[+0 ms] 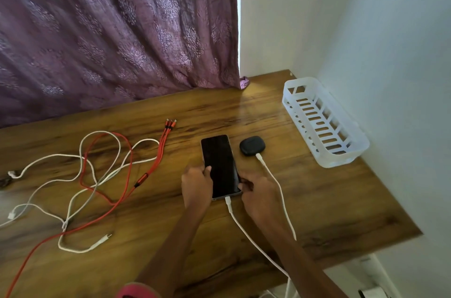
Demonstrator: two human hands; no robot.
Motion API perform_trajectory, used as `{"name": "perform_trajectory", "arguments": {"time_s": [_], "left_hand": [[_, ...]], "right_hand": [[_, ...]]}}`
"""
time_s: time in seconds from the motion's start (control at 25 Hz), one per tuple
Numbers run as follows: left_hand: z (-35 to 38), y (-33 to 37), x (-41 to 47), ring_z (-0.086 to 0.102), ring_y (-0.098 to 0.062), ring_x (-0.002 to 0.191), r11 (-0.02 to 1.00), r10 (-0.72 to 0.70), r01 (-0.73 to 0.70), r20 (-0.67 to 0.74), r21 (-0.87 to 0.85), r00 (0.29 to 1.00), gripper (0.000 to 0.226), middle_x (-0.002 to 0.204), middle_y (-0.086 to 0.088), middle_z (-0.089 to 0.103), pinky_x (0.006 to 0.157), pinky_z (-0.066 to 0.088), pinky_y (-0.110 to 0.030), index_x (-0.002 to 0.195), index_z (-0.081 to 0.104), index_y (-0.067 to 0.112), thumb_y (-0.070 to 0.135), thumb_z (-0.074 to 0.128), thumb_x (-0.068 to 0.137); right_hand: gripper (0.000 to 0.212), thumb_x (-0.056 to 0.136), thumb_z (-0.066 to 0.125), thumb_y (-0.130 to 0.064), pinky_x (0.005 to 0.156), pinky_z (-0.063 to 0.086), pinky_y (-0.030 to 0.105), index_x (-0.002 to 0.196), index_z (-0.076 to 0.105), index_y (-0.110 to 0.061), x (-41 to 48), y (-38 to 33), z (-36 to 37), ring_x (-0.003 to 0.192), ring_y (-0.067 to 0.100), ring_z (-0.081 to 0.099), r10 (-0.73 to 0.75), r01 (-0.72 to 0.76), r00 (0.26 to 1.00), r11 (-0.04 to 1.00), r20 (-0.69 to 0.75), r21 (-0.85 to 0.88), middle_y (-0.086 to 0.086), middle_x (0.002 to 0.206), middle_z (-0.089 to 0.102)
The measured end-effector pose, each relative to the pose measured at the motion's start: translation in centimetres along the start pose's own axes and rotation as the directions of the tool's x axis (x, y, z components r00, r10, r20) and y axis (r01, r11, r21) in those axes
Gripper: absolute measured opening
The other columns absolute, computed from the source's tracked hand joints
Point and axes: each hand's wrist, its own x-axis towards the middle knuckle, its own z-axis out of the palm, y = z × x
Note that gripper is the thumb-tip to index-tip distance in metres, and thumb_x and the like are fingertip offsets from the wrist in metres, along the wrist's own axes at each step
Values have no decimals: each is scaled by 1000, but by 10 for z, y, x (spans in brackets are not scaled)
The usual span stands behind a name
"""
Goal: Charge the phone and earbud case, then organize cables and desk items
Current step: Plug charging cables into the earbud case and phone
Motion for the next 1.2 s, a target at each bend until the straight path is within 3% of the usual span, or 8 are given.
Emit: {"name": "perform_trajectory", "arguments": {"time_s": [0.24,0.44,0.52,0.64,0.8,0.92,1.08,1.2], "left_hand": [[-4,5,-15,59,-24,87,984,55,-43,-71,171,996,30,111,-15,57,64,48,-30,115,59,3,20,44,96],[3,25,-56,49,-31,116,864,437,-416,-13,285,899,42,122,-17,56,91,45,-39,130,48,0,19,49,93],[8,31,-76,50,-35,120,771,592,-591,74,238,802,40,123,-19,58,96,43,-44,125,52,-2,21,47,92],[14,33,-112,46,-37,126,542,794,-826,227,155,564,48,129,-18,56,103,37,-49,122,55,-2,28,34,90],[26,29,-144,40,-36,131,223,903,-971,358,88,239,49,134,-15,52,109,29,-45,126,52,1,33,39,92],[42,43,-156,39,-38,131,-14,902,-999,432,43,7,52,135,-17,51,106,32,-54,126,52,-1,35,39,91],[72,73,-159,33,-37,134,-198,861,-978,487,61,-144,60,141,-18,44,109,21,-50,133,45,-1,41,31,92],[100,75,-161,31,-38,135,-238,836,-971,514,24,-192,65,144,-21,38,109,21,-49,136,38,-3,45,25,93]], "right_hand": [[27,92,52,-12,82,40,13,118,61,-12,-5,0,3,102,11,59,-51,52,998,998,-21,46,2,112,66],[27,94,49,-15,76,40,6,118,60,-13,-41,13,-12,92,2,56,-63,86,983,988,-171,131,0,109,65],[27,93,49,-12,77,38,4,117,61,-13,-67,21,-21,92,3,56,-27,72,959,986,-283,151,0,109,65],[25,89,53,-4,81,46,15,109,65,-11,-112,38,-32,91,8,60,-23,94,849,990,-528,107,-2,101,67],[21,88,55,-3,81,52,31,103,67,-10,-174,85,-28,90,17,62,94,-62,717,996,-691,72,4,100,68],[23,89,54,-3,87,51,36,108,65,-9,-212,134,-20,97,22,61,266,-258,620,958,-738,128,7,107,65],[40,88,49,0,94,41,31,128,51,-6,-227,206,-11,119,28,49,401,-526,592,850,-699,42,13,128,53],[63,84,43,9,110,28,37,143,23,1,-225,260,-7,138,31,25,427,-649,658,739,-620,-179,18,149,28]]}}
